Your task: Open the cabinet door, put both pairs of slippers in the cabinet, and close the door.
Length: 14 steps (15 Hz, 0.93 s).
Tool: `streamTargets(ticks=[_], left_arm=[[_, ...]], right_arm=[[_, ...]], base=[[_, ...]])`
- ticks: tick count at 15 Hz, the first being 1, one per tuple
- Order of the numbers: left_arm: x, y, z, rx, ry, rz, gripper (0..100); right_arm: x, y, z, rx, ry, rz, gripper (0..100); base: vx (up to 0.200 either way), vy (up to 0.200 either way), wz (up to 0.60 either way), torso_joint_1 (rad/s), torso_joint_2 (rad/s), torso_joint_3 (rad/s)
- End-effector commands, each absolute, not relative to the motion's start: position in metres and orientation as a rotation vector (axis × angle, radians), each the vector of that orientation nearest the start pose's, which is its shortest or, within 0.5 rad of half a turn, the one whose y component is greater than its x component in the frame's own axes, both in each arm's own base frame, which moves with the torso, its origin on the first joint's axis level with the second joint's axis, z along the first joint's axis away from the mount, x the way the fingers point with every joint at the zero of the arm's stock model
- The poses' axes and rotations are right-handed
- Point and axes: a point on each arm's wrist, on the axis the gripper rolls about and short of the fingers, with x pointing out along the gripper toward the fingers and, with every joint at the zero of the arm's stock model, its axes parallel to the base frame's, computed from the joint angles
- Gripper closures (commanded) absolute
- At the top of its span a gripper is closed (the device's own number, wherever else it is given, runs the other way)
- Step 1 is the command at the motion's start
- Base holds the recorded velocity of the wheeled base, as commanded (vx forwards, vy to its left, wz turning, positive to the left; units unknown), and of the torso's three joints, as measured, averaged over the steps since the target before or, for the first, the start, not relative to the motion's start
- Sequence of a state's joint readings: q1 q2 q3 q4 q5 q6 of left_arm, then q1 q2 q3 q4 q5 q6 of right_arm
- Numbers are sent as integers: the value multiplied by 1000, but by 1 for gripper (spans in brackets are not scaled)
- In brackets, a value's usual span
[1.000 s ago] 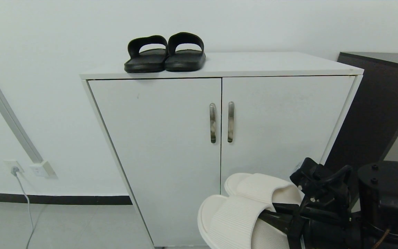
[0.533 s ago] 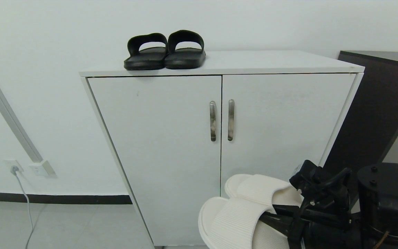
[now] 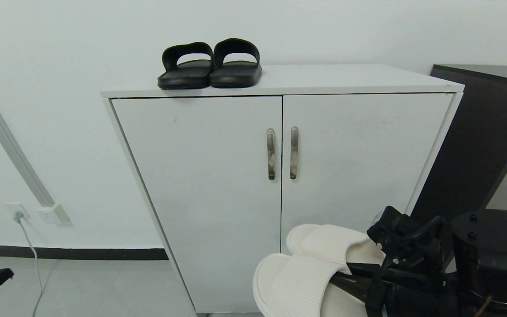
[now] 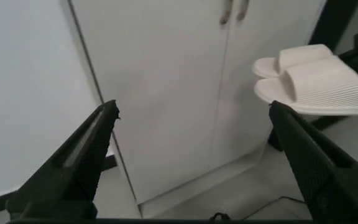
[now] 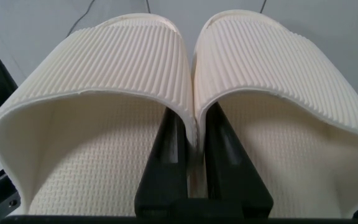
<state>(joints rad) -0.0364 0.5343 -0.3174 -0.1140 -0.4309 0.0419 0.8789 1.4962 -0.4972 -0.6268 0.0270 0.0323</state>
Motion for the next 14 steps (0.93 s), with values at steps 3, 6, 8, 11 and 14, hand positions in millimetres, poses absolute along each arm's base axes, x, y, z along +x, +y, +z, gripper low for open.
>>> streamTargets(ticks=[3,6,8,11,14], left_arm=[[62,-21,217,-30,128,-626,0],[91,-36,243,-60,153,-724,0],[115,-53,258,-57,113,-757,0],[137,-92,266,-64,96,-817,0],[159,-130,260,-53,130,-891,0]], right_arm=[[143,181,157,-145,352,908,100],[144,182,155,-148,363,908,100],[144,183,153,-150,369,908,100],[144,183,153,-151,370,908,100],[144,183,152,-141,375,906,100]], base=[[0,0,0,0,0,0],[0,0,0,0,0,0],[0,0,0,0,0,0],[0,0,0,0,0,0],[0,0,0,0,0,0]])
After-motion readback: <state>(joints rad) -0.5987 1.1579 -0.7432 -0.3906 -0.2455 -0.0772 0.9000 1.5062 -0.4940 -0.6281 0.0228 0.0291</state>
